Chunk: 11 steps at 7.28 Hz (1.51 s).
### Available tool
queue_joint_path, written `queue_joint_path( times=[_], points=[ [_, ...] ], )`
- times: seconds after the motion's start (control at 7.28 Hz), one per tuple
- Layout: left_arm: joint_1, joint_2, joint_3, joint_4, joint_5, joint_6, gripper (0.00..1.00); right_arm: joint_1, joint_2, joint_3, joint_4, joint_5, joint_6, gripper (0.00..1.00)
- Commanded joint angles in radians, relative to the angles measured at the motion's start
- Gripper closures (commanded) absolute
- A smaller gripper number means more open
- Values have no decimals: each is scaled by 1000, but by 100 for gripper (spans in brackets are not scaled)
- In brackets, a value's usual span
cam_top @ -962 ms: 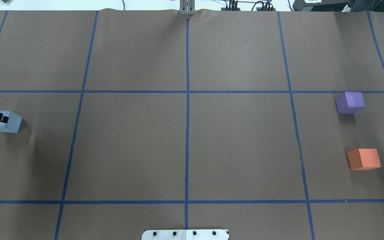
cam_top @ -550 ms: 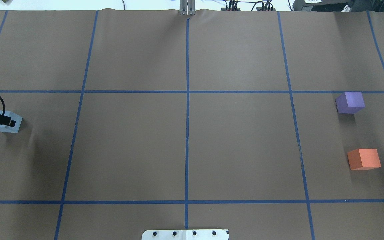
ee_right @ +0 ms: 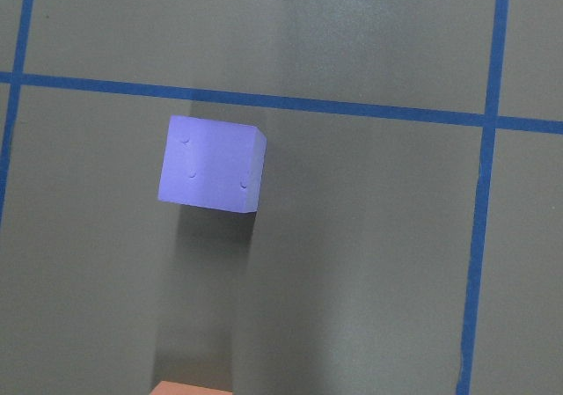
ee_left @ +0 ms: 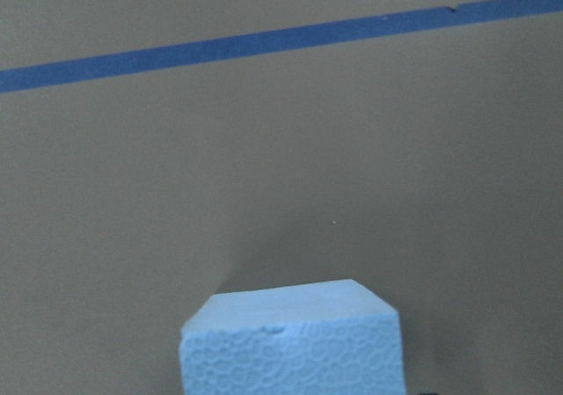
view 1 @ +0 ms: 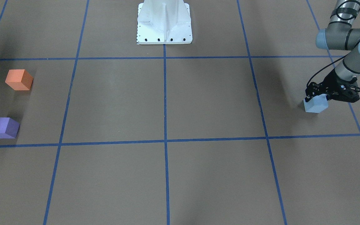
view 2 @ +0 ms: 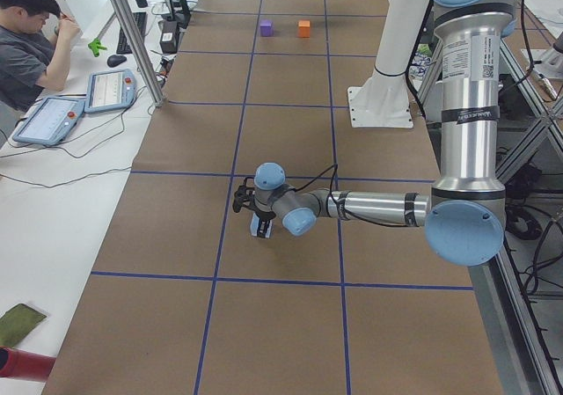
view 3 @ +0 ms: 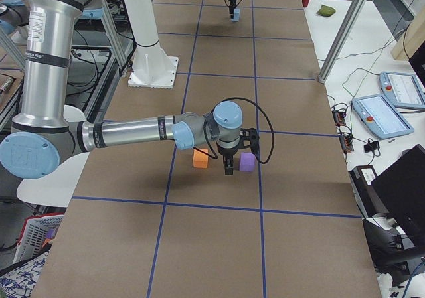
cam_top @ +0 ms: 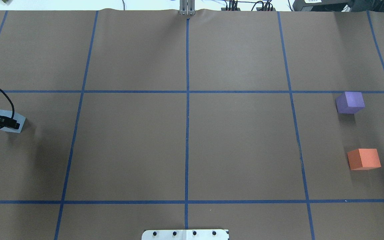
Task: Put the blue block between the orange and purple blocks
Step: 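Lower the left gripper onto the light blue cube and grasp it, then carry the light blue cube with the left gripper to the table center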
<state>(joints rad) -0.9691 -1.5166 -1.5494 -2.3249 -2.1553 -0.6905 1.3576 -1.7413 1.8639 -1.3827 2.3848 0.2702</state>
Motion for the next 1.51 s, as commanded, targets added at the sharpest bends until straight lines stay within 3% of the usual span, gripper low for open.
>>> queue_joint_path(
  times=[0.0, 0.14, 0.41, 0.55, 0.69, 0.82, 0.96, 1.1, 1.24, 1.37],
  points=[
    [-2, -66, -46, 94, 2, -4, 77, 2, -1, 1, 1, 1, 0, 0],
    [-3, -97, -117, 205, 6, -14, 76, 2, -1, 1, 1, 2, 0, 0],
    [36, -262, -234, 452, 51, -166, 76, 0, 0, 1, 2, 2, 0, 0],
    [131, -365, -242, 522, 80, -295, 76, 0, -1, 1, 7, 2, 0, 0],
    [273, -496, -233, 621, 185, -402, 76, 2, -1, 1, 7, 2, 1, 0],
    [373, -643, -201, 738, 265, -455, 76, 2, -1, 1, 7, 2, 1, 0],
    [413, -775, -120, 784, 282, -509, 76, 2, -1, 0, 7, 2, 1, 0],
    [452, -872, -13, 777, 301, -556, 75, 2, -3, 0, 7, 4, 1, 0],
    [492, -949, 80, 773, 378, -561, 74, 0, -3, 0, 7, 4, 1, 0],
    [506, -955, 116, 712, 403, -561, 64, 0, -1, 0, 7, 4, 1, 0]
  ],
)
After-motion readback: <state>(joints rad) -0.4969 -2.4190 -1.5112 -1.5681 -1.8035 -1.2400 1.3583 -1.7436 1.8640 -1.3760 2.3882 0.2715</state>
